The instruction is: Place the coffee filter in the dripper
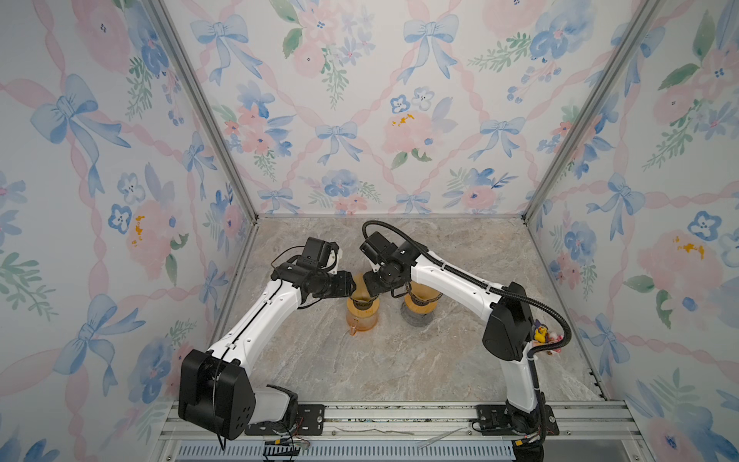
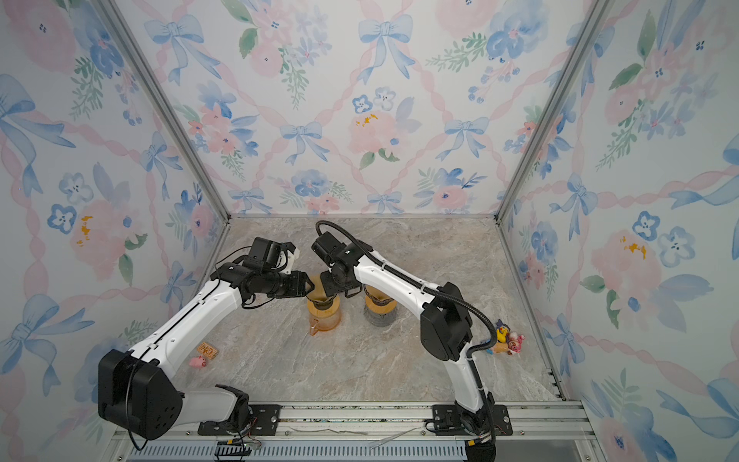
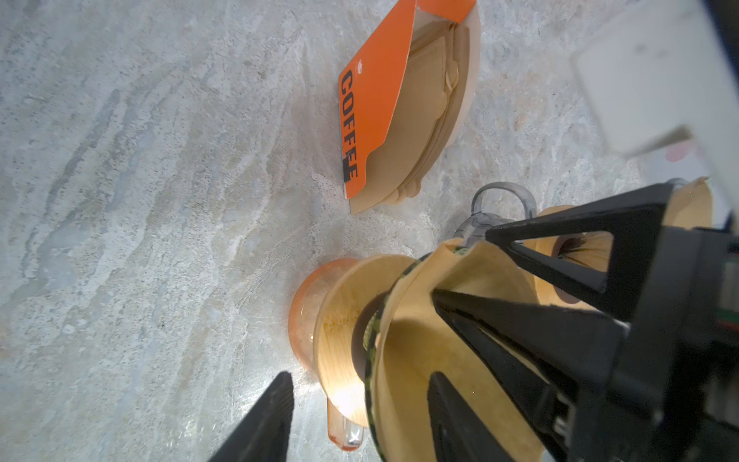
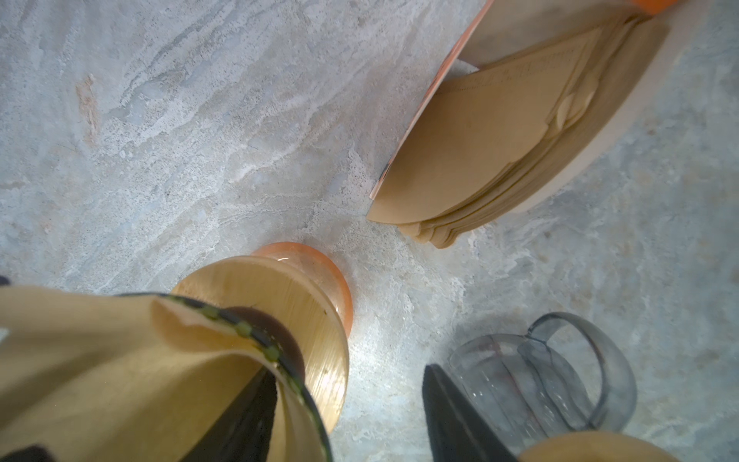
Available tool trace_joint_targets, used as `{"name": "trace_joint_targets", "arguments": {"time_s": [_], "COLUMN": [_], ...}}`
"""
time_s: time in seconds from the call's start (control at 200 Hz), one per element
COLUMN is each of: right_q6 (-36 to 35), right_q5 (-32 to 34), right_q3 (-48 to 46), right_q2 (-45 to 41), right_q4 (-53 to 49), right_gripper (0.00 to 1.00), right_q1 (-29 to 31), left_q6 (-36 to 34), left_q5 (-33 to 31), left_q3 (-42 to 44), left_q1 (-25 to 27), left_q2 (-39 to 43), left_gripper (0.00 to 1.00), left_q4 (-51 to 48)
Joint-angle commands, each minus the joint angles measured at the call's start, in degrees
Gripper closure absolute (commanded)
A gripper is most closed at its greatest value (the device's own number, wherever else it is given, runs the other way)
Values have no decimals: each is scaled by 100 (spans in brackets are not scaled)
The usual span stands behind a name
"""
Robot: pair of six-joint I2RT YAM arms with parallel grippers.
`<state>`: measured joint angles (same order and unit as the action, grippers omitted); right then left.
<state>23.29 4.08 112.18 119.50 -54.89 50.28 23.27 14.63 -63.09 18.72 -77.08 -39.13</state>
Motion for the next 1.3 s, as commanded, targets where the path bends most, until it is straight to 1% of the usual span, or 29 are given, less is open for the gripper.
{"name": "trace_joint_targets", "arguments": {"time_s": [0.0,0.29,0.56,0.645,0.885,1.08,1.295], "right_q6": [-66,-43,166,202,127,80,54], "right_q5": [124,19,-556,-634,-548,-248,-158], "right_q3": [201,153,-425,-561,-535,-378,-350], "right_q2": [-83,-287,-773,-832,-625,-393,-257], "right_q4": [-186,-91,566,647,456,191,122], "right_gripper": [39,39,39,39,38,39,39], "right_q1": [61,61,-86,-147,-127,-66,-31], "left_q6": [10,-5,10,3,23,17,18], "left_q5": [-196,-382,-429,-436,-495,-533,-559], "left_q3": [112,147,121,100,95,107,117], "left_q1": [26,58,112,127,155,164,171], "left_q2": [-86,-125,-192,-219,-243,-229,-231], "left_gripper": [43,44,44,44,44,44,44], "left_q4": [-112,-112,-112,-110,-118,-138,-138]}}
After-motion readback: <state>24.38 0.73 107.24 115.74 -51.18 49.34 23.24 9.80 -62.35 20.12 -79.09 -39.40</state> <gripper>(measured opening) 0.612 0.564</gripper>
